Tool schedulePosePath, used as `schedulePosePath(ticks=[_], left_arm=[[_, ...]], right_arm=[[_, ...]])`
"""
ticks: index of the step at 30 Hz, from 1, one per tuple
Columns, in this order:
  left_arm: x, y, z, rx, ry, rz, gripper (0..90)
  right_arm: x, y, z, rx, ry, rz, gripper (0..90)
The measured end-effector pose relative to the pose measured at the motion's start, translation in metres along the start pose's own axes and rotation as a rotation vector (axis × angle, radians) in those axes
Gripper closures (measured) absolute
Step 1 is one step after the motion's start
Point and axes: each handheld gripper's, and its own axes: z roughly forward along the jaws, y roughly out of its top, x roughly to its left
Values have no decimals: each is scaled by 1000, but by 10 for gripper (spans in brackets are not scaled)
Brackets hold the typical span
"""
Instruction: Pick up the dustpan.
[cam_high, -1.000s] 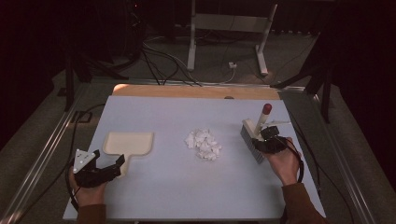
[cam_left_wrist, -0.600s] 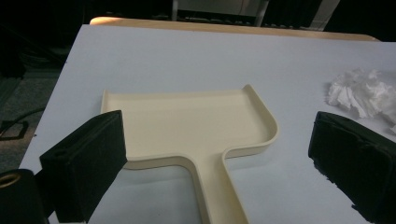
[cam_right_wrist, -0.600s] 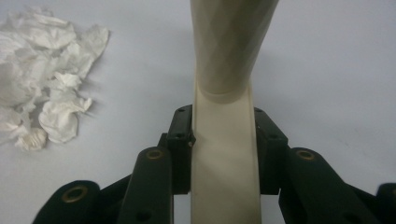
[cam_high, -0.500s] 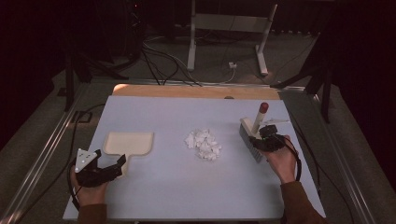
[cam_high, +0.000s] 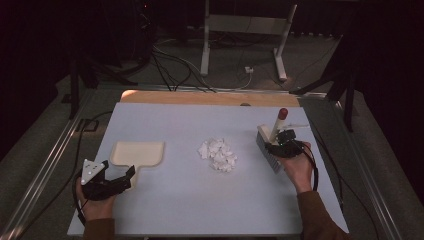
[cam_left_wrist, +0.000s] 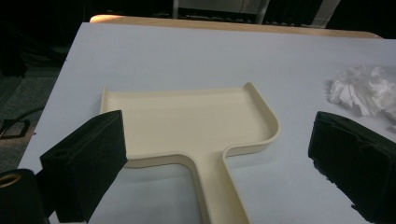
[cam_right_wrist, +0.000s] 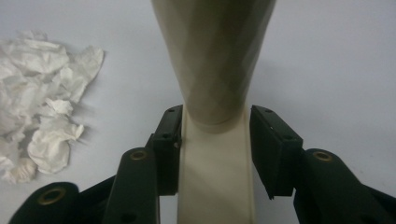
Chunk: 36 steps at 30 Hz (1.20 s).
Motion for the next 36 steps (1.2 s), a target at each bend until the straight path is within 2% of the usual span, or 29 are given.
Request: schedulePosePath(ticks=[5, 7, 16, 22, 25, 29, 36], left_arm=[[-2, -1, 1, 3, 6, -1, 56], [-3, -1, 2, 10, 11, 2, 56], [-7, -1, 6, 41, 27, 14, 56], [-8, -3, 12, 83, 34, 15, 48], [-7, -4, 17, 113, 59, 16, 49], [-7, -6, 25, 149, 98, 9, 58], [-6, -7, 30, 170, 133, 1, 79]], right_arm=[[0, 2, 1, -28, -5, 12, 577], [1, 1, 0, -47, -3, 16, 638], [3, 0, -1, -38, -23, 0, 663], [6, 0, -2, -35, -29, -8, 664], [5, 0, -3, -31, -25, 3, 664], [6, -1, -3, -34, -20, -6, 664], [6, -2, -3, -42, -20, 6, 663]])
